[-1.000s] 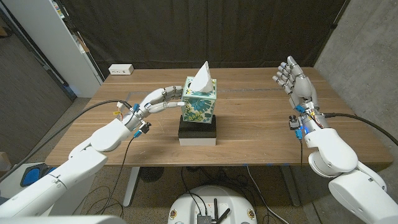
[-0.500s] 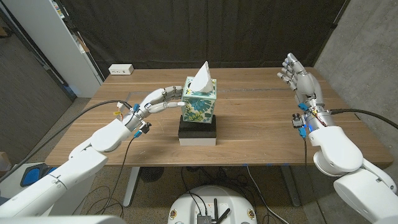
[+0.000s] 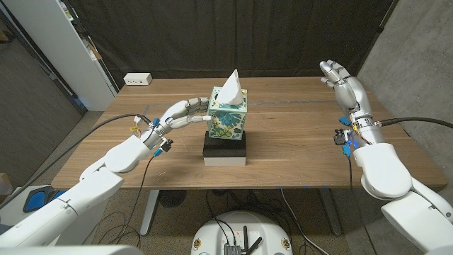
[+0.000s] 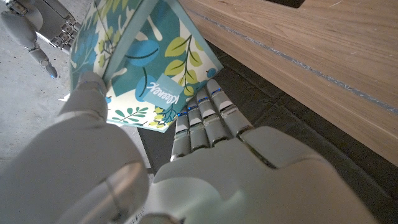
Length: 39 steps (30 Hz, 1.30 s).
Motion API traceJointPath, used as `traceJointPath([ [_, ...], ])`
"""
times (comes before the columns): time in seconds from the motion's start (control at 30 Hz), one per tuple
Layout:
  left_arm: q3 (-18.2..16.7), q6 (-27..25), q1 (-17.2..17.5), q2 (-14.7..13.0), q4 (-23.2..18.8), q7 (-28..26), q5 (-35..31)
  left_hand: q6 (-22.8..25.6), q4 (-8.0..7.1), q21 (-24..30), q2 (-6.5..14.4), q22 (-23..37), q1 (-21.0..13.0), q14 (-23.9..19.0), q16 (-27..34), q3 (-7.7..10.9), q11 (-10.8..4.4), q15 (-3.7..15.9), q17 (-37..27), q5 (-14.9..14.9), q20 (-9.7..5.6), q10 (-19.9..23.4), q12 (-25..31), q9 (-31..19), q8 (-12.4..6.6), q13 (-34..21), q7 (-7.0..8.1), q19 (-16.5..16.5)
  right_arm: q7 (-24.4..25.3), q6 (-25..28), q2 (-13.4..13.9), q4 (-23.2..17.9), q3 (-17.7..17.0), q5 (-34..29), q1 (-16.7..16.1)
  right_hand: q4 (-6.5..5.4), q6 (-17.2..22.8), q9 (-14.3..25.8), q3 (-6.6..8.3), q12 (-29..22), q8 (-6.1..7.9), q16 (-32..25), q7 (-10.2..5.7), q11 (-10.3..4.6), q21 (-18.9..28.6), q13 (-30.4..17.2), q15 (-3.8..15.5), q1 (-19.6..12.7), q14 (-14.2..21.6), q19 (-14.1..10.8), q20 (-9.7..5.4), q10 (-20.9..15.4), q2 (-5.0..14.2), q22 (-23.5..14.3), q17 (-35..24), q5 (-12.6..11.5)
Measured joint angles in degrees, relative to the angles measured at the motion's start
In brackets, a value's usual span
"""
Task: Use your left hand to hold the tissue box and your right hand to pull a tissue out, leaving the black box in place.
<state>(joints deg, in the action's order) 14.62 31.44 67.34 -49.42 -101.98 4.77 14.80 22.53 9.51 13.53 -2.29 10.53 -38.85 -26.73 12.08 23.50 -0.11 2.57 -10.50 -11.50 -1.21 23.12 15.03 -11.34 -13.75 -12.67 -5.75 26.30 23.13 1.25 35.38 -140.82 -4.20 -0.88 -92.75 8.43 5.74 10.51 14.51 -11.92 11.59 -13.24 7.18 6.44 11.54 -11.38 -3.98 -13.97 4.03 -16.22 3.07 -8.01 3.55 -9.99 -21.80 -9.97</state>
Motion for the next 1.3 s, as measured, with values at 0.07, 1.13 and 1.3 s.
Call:
traceJointPath([
  [0.07,0.03,0.00,0.00,0.01,-0.11,-0.02,-0.05,0.00,0.00,-0.05,0.00,0.00,0.00,0.00,0.00,0.00,0.00,0.00,-0.01,0.00,0.00,0.00,0.00,0.00,0.00,0.00,0.00,0.00,-0.15,0.34,0.00,-0.01,0.13,-1.88,0.24,0.11,0.00,0.00,0.11,0.00,0.00,0.00,0.00,-0.21,0.00,0.00,0.22,-0.09,0.22,0.00,0.00,-0.21,0.09,0.00,0.00,0.00],
  [1.13,0.49,-0.59,0.05,0.01,-0.76,0.02,-0.20,0.77,0.00,-0.22,-0.10,0.00,-0.54,-0.20,0.07,-0.16,-0.22,0.19,-0.01,-0.23,0.00,0.39,-0.23,0.00,0.46,0.03,0.29,0.00,-2.69,15.65,2.96,-5.37,3.66,-33.63,1.38,0.35,3.07,0.00,0.35,-0.44,0.71,-0.89,-0.41,-1.73,0.40,-0.24,1.84,-1.45,2.86,-1.84,-0.61,-2.36,0.08,0.00,-0.01,-0.08],
  [1.3,0.63,-0.58,-0.09,0.24,-0.52,0.03,-0.22,0.87,0.00,-0.22,-0.14,0.00,-0.59,-0.19,0.07,-0.17,-0.22,0.18,-0.03,-0.23,0.00,0.38,-0.23,0.00,0.46,0.03,0.39,0.00,-4.49,17.98,3.51,-6.25,3.92,-37.45,1.43,0.51,3.07,0.00,0.51,-0.44,0.71,-0.88,-0.41,-1.73,0.40,-0.23,1.84,-1.45,2.86,-1.84,-0.61,-2.36,0.08,0.00,-0.01,-0.22],
])
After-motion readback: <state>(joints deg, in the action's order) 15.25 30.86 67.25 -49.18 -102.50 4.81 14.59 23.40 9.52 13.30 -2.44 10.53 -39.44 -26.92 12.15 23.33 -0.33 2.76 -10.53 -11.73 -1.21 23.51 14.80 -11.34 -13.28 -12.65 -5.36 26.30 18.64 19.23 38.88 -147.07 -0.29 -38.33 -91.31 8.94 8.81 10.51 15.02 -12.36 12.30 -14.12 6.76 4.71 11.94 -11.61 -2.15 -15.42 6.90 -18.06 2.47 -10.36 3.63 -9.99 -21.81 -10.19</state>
